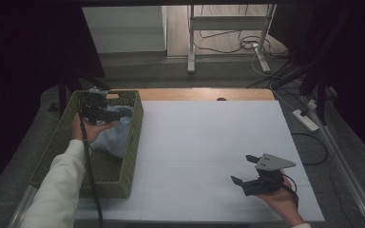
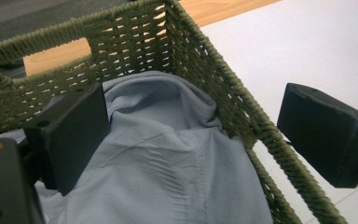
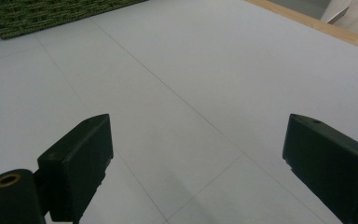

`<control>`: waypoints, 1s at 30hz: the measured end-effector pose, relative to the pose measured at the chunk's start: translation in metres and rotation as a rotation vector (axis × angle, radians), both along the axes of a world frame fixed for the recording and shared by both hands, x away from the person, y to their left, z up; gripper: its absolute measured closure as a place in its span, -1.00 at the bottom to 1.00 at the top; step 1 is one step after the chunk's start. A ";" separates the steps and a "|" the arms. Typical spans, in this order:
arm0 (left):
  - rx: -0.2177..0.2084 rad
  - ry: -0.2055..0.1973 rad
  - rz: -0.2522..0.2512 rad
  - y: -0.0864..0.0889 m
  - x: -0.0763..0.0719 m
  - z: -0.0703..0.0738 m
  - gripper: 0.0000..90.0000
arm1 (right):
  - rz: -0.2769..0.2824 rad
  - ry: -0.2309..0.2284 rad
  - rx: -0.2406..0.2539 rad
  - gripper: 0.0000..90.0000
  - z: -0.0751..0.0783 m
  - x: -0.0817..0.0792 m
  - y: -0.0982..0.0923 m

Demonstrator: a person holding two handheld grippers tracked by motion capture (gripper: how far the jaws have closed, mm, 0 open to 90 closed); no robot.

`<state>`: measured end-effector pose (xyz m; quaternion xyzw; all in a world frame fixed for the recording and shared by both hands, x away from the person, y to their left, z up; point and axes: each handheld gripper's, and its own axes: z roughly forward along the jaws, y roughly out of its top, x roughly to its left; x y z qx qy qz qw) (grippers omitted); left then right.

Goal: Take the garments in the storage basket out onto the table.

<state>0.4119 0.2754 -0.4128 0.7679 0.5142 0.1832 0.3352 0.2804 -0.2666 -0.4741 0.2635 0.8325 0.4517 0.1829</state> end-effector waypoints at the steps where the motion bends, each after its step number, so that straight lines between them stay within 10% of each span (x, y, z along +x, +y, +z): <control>1: 0.004 0.003 0.001 0.000 0.001 -0.002 -0.81 | 0.000 0.002 0.000 -0.81 0.000 0.000 0.000; 30: 0.031 0.116 0.050 0.007 0.028 -0.050 -0.80 | 0.016 0.016 -0.051 -0.81 -0.007 0.002 0.005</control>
